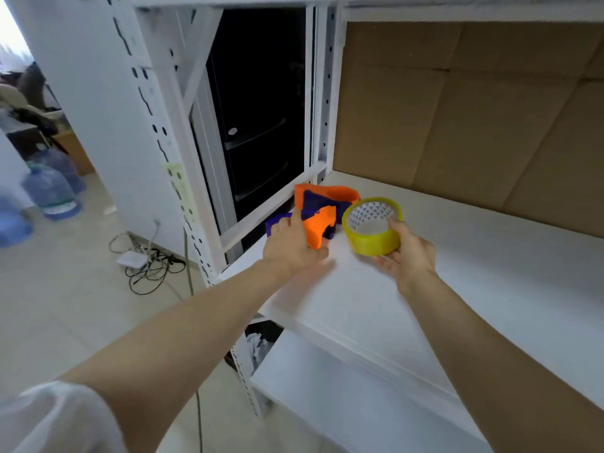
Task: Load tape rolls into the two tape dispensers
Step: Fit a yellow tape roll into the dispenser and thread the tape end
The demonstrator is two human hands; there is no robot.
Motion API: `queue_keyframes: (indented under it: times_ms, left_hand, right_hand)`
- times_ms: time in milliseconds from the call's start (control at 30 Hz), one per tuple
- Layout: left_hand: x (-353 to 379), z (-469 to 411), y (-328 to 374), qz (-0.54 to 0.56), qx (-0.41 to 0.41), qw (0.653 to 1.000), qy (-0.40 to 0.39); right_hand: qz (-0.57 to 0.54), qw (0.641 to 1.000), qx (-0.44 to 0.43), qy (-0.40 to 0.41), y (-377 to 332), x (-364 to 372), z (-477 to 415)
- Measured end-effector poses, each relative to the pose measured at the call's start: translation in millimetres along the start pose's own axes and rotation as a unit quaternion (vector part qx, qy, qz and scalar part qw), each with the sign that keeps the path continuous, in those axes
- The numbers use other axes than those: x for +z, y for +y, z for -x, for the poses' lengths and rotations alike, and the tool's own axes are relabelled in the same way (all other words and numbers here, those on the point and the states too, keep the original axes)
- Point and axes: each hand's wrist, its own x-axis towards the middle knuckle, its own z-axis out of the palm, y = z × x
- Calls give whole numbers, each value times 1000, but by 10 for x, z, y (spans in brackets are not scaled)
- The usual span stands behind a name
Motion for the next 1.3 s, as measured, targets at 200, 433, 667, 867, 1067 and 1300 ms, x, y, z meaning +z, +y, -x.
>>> queue_keyframes:
  times_ms: [200, 433, 667, 867, 1067, 1300]
  left_hand:
    - [42, -91, -14, -96, -5, 995, -20]
    - [-29, -338, 40, 107, -19, 994, -10]
    - [-230, -376, 95, 375, -58, 923, -58]
    - [-241, -360, 84, 544, -96, 821, -146]
    - [-144, -396, 2, 555, -97, 808, -170]
    - [-130, -403, 14, 545, -80, 801, -234]
  right_hand:
    - [29, 999, -7, -21, 65, -66, -88]
    - [86, 994, -74, -4, 13, -50, -44]
    - [138, 976, -144, 89, 38, 211, -49]
    - [89, 981, -153, 82, 153, 410, 50]
    - [58, 982, -147, 99, 190, 515, 105]
    - [29, 990, -108, 80, 141, 546, 125]
